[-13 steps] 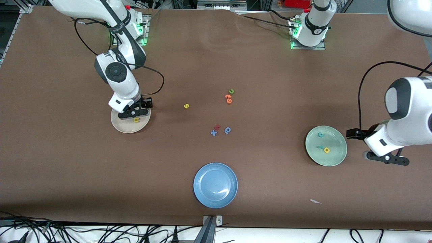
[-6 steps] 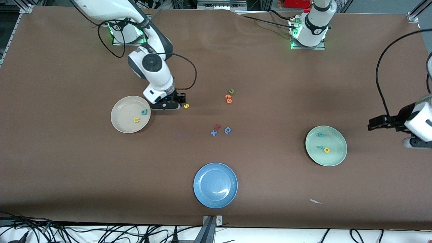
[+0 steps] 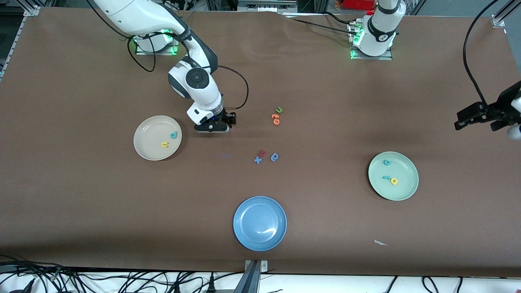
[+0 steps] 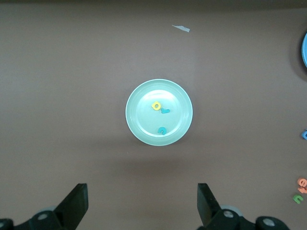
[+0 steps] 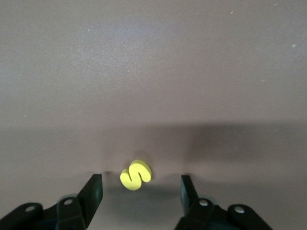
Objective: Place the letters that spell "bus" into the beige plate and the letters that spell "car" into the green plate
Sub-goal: 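Move the yellow s onto the white plate with the right gripper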
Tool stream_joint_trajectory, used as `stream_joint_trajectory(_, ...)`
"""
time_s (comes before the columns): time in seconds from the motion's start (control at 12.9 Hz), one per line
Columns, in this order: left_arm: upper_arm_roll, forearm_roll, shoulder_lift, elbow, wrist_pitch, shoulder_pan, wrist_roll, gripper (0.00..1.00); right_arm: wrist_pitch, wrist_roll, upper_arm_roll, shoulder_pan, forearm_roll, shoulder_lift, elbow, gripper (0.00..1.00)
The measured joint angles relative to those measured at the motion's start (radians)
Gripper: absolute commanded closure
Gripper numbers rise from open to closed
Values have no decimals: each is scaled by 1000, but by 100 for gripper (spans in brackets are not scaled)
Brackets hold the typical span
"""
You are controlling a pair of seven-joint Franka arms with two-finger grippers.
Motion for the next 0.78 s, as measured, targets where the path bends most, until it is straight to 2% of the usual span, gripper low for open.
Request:
stream_joint_trajectory(0.15, 0, 0, -7, -15, 1, -1, -1, 0, 3, 10, -1, 0, -13, 9, 4, 28)
stream_joint_trajectory(0.47, 1, 0, 3, -20, 5, 3, -3, 0, 3, 10, -3, 0, -39, 9, 5, 51)
stream_joint_trajectory(0.78, 1, 0, 3, -20, 6, 3, -3, 0, 2, 11, -5, 1, -47, 8, 6, 58)
